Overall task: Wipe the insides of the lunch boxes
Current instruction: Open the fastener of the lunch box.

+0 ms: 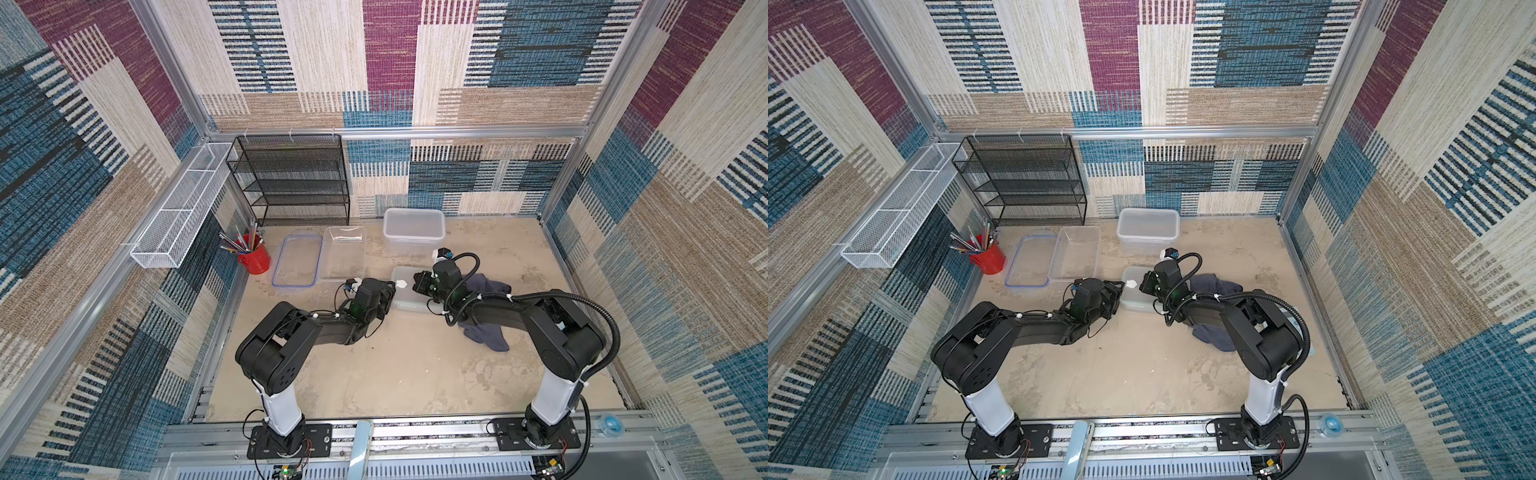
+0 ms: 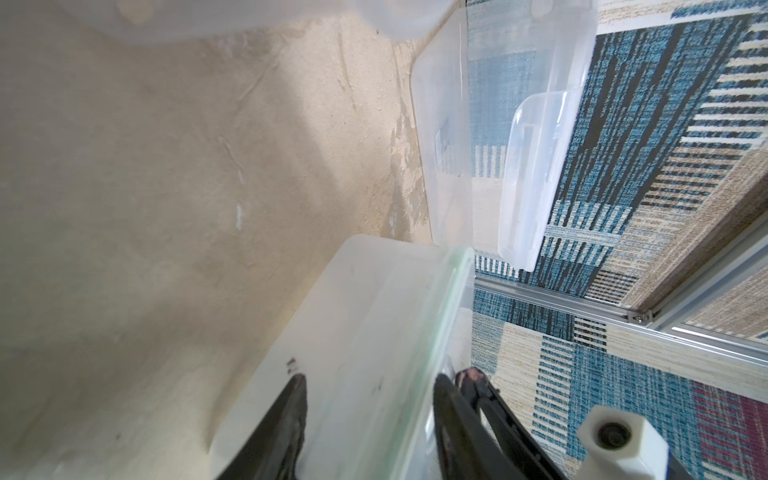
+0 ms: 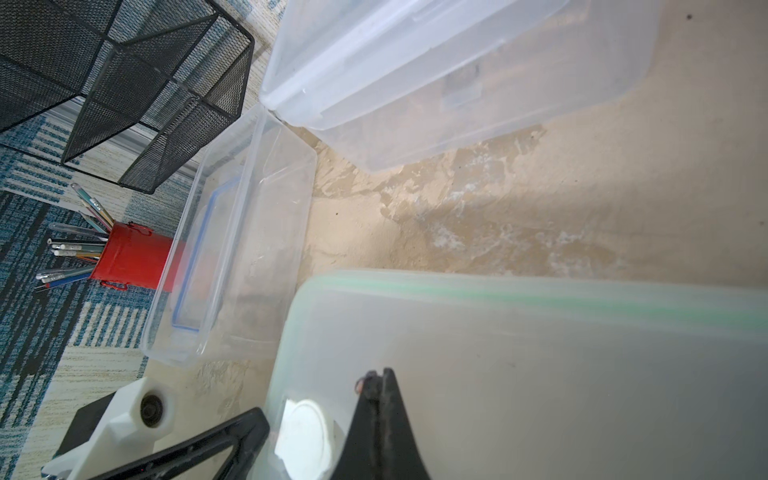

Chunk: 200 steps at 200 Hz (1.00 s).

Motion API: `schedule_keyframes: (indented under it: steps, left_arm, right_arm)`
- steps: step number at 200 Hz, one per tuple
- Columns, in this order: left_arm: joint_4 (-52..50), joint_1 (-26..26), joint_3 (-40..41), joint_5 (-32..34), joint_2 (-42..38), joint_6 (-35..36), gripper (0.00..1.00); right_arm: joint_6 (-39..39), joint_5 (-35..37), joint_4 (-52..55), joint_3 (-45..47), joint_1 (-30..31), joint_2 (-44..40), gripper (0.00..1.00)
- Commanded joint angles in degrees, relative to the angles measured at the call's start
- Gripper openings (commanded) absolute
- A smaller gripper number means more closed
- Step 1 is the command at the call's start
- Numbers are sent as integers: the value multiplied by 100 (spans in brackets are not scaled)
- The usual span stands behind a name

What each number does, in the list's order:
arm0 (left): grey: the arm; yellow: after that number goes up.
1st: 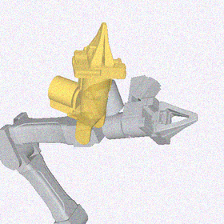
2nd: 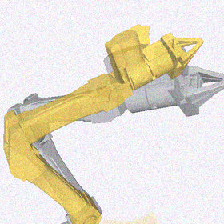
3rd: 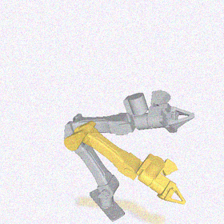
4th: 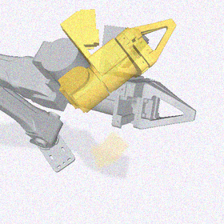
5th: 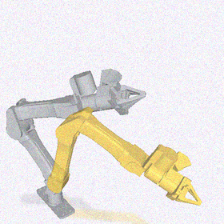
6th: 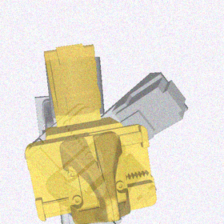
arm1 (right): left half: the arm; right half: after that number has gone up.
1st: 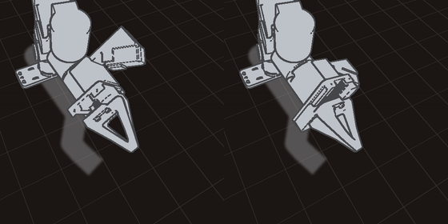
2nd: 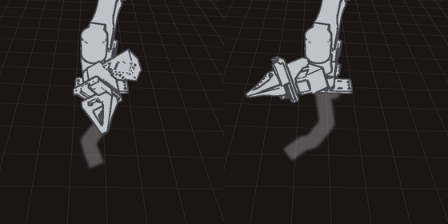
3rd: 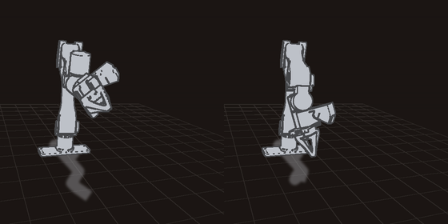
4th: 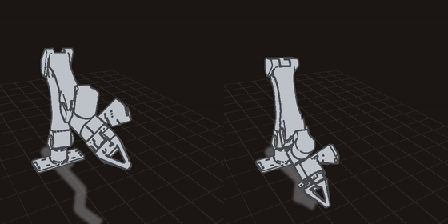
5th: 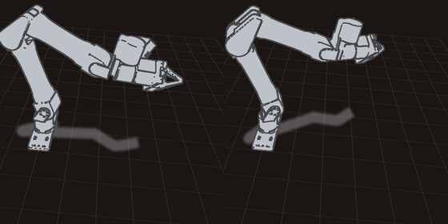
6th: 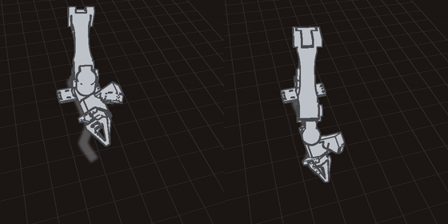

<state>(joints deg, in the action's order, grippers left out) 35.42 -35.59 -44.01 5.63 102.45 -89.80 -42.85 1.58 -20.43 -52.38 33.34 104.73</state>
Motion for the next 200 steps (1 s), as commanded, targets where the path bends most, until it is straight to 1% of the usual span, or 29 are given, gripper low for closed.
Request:
schedule_keyframes:
  steps: [1, 120, 153, 180, 200]
  left_arm:
    - [566, -2, 20, -137, 54, -130, 45]
    - [650, -9, 103, -39, 39, -59, 24]
    - [479, -3, 86, 3, -29, 71, 16]
    - [227, -2, 49, 53, -139, 212, 13]
    - [53, -3, 17, 96, -211, 311, 12]
  right_arm:
    - [-117, -214, 2157, 209, 7, 212, 0]
    - [-267, -335, 1985, 444, 9, 302, 0]
    - [-277, -323, 1984, 483, 6, 291, 0]
    - [-276, -293, 2001, 503, 6, 306, 0]
    - [-276, -288, 2007, 516, 6, 314, 0]
